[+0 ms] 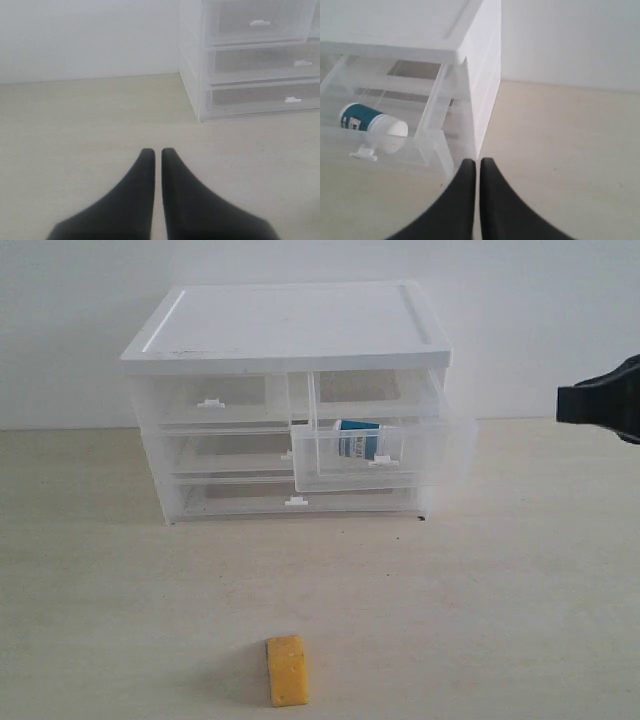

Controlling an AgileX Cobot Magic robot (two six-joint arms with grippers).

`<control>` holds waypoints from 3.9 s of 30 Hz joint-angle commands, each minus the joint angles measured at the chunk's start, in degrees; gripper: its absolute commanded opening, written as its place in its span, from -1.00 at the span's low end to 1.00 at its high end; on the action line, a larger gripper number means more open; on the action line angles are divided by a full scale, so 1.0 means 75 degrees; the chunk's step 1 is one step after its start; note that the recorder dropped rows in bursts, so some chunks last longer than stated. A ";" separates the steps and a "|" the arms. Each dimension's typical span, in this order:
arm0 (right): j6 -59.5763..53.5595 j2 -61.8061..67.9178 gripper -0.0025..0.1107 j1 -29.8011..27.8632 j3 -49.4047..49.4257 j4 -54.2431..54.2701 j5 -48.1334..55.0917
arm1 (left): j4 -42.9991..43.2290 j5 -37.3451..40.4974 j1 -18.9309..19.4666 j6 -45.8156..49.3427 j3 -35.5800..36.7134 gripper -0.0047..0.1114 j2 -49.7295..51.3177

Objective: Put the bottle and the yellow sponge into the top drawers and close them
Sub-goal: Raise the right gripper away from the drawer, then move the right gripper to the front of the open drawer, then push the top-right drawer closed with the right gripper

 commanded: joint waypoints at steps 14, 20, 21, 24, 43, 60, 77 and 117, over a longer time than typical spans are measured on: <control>-0.0394 -0.0024 -0.96 0.3217 0.2179 -0.1410 -0.4508 | -0.0088 -0.0050 -0.0061 -0.0042 0.0026 -0.84 -0.0020; 0.2253 0.1834 -0.96 0.3217 0.2243 -0.2696 -0.5280 | -0.0088 -0.0018 -0.0061 -0.0042 0.0026 -0.84 -0.0020; 0.3047 0.2363 -0.96 0.3217 0.2229 -0.3280 -0.6016 | -0.0088 -0.0018 -0.0061 -0.0042 0.0026 -0.84 -0.0020; 0.3770 0.3170 -0.96 0.3217 0.2229 -0.3347 -0.7570 | -0.0088 -0.0018 -0.0061 -0.0042 0.0026 -0.84 -0.0020; 0.4792 0.6226 -0.96 0.3217 0.0791 -0.3588 -0.9514 | -0.0088 -0.0018 -0.0061 -0.0042 0.0026 -0.84 -0.0020; 0.3826 0.6496 -0.96 0.3217 0.0001 -0.2558 -0.9699 | -0.0088 -0.0047 -0.0061 -0.0042 0.0026 -0.84 -0.0020; 0.2965 0.6652 -0.96 0.3217 -0.1259 -0.2227 -0.8677 | -0.0088 -0.0031 -0.0061 -0.0042 0.0026 -0.84 -0.0020; 0.1553 0.5589 -0.96 0.2689 -0.2397 -0.2358 -0.2904 | -0.0088 -0.0048 -0.0061 -0.0042 0.0026 -0.84 -0.0020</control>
